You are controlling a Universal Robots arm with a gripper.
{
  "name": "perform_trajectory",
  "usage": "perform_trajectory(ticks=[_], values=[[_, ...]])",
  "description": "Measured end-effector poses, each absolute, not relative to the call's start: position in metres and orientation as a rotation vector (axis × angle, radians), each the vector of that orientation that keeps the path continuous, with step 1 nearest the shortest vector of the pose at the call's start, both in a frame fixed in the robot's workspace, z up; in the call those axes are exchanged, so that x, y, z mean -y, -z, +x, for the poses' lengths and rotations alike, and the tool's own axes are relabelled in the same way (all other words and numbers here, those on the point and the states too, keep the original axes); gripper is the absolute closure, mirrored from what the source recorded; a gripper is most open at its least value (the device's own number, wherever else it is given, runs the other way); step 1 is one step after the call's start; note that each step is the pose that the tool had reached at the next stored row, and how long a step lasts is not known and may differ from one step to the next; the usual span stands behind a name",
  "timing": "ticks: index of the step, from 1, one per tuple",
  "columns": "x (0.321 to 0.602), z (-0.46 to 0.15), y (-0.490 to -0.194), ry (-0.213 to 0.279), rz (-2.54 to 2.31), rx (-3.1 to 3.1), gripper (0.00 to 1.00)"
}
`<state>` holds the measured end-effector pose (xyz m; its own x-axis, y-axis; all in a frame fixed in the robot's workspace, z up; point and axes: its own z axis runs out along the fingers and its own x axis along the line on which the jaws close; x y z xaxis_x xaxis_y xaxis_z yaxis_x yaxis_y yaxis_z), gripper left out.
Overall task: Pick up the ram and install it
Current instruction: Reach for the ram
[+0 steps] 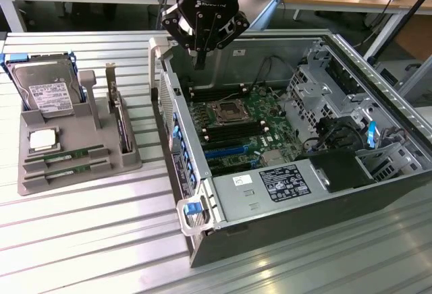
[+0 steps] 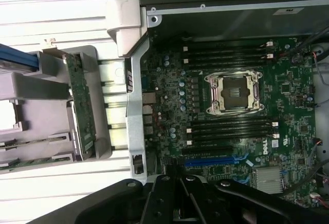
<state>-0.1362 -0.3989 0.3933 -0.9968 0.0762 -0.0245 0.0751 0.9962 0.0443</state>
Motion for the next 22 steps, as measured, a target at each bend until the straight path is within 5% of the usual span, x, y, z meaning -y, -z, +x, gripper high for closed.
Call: perform_trajectory(ticks=[22], values=[[0.3989, -0.1413, -0.3933, -0.068, 0.118, -3.112, 0.89]])
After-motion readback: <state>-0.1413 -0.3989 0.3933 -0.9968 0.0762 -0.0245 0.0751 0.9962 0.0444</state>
